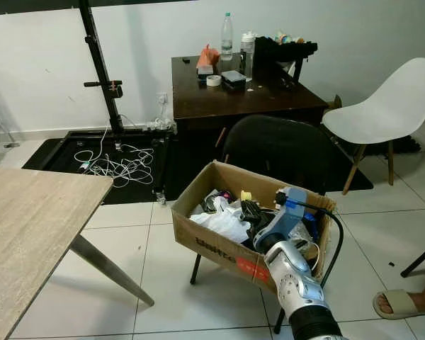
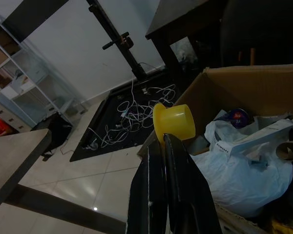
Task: Picking trash to rubbish bin
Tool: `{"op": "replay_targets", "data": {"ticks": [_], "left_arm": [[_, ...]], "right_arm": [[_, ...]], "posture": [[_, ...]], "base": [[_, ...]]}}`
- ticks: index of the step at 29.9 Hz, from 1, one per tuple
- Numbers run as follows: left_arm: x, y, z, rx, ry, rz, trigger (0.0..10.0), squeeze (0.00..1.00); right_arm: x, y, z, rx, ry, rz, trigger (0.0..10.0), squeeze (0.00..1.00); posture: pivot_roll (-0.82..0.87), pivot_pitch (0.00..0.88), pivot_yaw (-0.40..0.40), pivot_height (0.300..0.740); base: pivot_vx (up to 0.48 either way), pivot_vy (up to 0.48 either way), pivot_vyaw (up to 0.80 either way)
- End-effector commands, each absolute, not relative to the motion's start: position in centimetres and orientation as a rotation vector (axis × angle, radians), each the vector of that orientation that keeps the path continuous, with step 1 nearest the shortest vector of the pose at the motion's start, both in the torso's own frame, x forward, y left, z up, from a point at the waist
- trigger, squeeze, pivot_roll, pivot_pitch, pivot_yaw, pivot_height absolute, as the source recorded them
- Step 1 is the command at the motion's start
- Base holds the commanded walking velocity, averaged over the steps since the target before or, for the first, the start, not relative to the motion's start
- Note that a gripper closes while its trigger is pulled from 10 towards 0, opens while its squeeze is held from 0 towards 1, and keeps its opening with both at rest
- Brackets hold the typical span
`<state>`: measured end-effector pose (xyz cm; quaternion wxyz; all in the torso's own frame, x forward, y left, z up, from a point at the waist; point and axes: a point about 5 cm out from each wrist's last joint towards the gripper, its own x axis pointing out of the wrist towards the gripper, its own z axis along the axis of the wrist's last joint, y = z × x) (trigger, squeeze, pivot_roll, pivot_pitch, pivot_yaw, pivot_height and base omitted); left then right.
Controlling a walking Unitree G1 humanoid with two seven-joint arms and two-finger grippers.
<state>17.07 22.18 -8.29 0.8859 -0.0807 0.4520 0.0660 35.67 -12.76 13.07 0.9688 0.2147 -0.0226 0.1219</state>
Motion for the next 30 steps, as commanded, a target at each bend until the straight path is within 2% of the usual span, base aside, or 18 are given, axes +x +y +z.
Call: {"op": "replay_targets", "data": {"ticks": [1,16,21,30], "left_arm": [[16.26,22.42,-8.62,-0.175,0.969,0.149,10.0,0.0],[16.3,22.38,-8.6,-0.196,0.966,0.14,10.0,0.0],[15.85,22.67,-8.78,-0.174,0.997,0.164,10.0,0.0],[15.7,22.71,-8.85,-0.165,1.009,0.168,10.0,0.0]], "right_arm": [[35.58,-12.47,12.93,0.446,-0.045,0.25,10.0,0.0],[35.58,-12.43,12.97,0.453,-0.047,0.25,10.0,0.0],[35.55,-12.28,12.88,0.469,-0.036,0.259,10.0,0.0],[35.59,-12.02,12.52,0.447,0.006,0.279,10.0,0.0]], "posture": [[-0.16,0.085,0.102,0.74],[-0.16,0.085,0.106,0.74],[-0.16,0.087,0.107,0.74],[-0.15,0.087,0.106,0.74]], "base": [[0.0,0.0,0.0],[0.0,0.0,0.0],[0.0,-0.315,0.0],[0.0,0.0,-0.8]]}}
